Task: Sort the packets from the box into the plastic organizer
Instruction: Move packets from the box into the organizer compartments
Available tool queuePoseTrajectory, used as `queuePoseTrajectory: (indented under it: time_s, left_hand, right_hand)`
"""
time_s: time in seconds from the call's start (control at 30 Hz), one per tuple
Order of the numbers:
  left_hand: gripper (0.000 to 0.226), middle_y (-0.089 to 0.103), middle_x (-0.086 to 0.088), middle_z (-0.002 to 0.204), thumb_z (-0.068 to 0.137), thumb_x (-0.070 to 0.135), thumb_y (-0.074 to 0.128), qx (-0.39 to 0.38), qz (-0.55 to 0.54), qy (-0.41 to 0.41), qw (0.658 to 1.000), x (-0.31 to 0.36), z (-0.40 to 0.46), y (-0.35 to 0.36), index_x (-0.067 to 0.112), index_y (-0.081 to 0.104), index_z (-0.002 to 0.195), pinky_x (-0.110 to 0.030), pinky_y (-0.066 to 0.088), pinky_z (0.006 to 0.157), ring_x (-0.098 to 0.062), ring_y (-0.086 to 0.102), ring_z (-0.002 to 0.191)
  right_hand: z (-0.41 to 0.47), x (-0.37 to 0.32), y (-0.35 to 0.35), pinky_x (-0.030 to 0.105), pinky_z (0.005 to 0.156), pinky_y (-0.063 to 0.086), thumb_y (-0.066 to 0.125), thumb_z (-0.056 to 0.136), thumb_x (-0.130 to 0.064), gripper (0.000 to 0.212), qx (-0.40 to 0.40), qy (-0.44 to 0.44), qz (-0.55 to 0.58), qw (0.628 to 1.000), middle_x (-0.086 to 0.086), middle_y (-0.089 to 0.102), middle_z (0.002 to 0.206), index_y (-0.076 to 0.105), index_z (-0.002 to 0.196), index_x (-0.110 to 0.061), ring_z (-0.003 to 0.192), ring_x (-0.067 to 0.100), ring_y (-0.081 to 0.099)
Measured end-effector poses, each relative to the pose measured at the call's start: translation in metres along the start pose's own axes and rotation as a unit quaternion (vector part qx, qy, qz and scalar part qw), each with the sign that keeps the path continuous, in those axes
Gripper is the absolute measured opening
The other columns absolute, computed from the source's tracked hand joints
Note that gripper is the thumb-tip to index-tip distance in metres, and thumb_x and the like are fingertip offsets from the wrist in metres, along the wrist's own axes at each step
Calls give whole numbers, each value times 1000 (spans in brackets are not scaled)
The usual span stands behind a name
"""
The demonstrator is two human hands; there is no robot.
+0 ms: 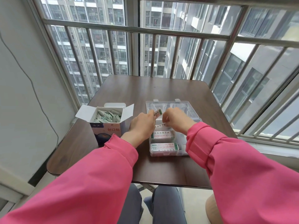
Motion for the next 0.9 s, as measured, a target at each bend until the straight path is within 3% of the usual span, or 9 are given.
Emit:
queuePoseTrajectory:
  time_s: [0.23, 0.37, 0.47, 0.57, 0.6, 0.67, 0.73, 0.8, 0.9]
  left_hand:
    - [26, 65, -14, 105, 101, 32, 29, -2, -25, -6, 1000, -3, -2, 1, 12, 45, 106, -45, 49, 78, -38, 59, 94]
    - [23, 69, -9, 101, 101, 32, 31, 17, -121, -14, 992, -6, -5, -4, 16, 46, 94, -45, 49, 80, -34, 61, 93]
    - [19, 70, -3, 88, 100, 26, 40, 49, -265, -7, 963, -3, -12, -16, 18, 51, 86, -33, 50, 73, -20, 61, 76]
    - [13, 68, -3, 79, 98, 18, 46, 30, -377, -26, 925, -3, -15, -18, 15, 56, 89, -16, 46, 53, -9, 58, 57]
    - [11, 67, -4, 78, 97, 16, 48, 14, -418, -40, 907, -4, -17, -16, 15, 56, 91, -15, 46, 50, -8, 57, 53]
    - [10, 65, -7, 74, 96, 12, 49, -11, -489, -59, 870, -4, -21, -11, 15, 56, 90, -15, 48, 47, -5, 57, 46]
    - [8, 64, -10, 72, 95, 9, 52, -26, -522, -60, 850, -2, -23, -8, 12, 58, 90, -15, 48, 46, -2, 55, 42]
    - [5, 64, -11, 71, 94, 9, 55, -41, -535, -51, 842, 3, -25, -7, 7, 60, 94, -14, 46, 45, -2, 53, 41]
    - [17, 65, -8, 70, 98, 18, 47, -53, -535, -56, 841, 9, -24, -5, 8, 61, 96, -15, 43, 44, -3, 49, 42]
  right_hand:
    - [-1, -8, -6, 41, 84, 53, 57, 83, 2, 19, -2, -8, -60, 998, 13, 68, 100, 71, 89, -9, 91, 31, 64]
    - [-2, -12, -7, 39, 85, 52, 58, 87, -3, 17, -8, -13, -76, 997, 11, 67, 104, 71, 95, -11, 95, 29, 63]
    - [-4, -13, -12, 38, 84, 52, 58, 87, -5, 18, -15, -22, -55, 998, 10, 69, 103, 71, 97, -11, 94, 28, 65]
    - [-11, -10, -27, 37, 73, 54, 56, 89, -9, 18, 7, -9, -35, 999, 10, 70, 98, 72, 96, -12, 83, 28, 68]
    - [-13, -6, -34, 35, 66, 55, 53, 91, -10, 19, 25, 11, 2, 1000, 11, 69, 96, 71, 98, -10, 77, 28, 69]
    - [-21, 8, -44, 30, 53, 55, 47, 95, -11, 22, 56, 79, 185, 978, 14, 67, 92, 66, 104, -5, 66, 29, 69]
    - [-30, 13, -40, 27, 48, 54, 47, 97, -17, 22, 37, 115, 395, 911, 13, 66, 92, 63, 104, -3, 64, 24, 67]
    - [-36, 8, -36, 23, 48, 53, 57, 93, -20, 16, 3, 86, 443, 893, 8, 68, 85, 65, 96, -7, 63, 13, 66]
    - [-39, 10, -38, 16, 43, 42, 70, 83, -12, 5, 32, 73, 396, 915, 2, 66, 69, 65, 81, -10, 51, 1, 60]
Point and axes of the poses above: each hand's wrist, its own z-axis towards the middle knuckle, its own y-axis out of the palm, x = y × z, the point moved 9 cm from there along z, towards the middle knuckle
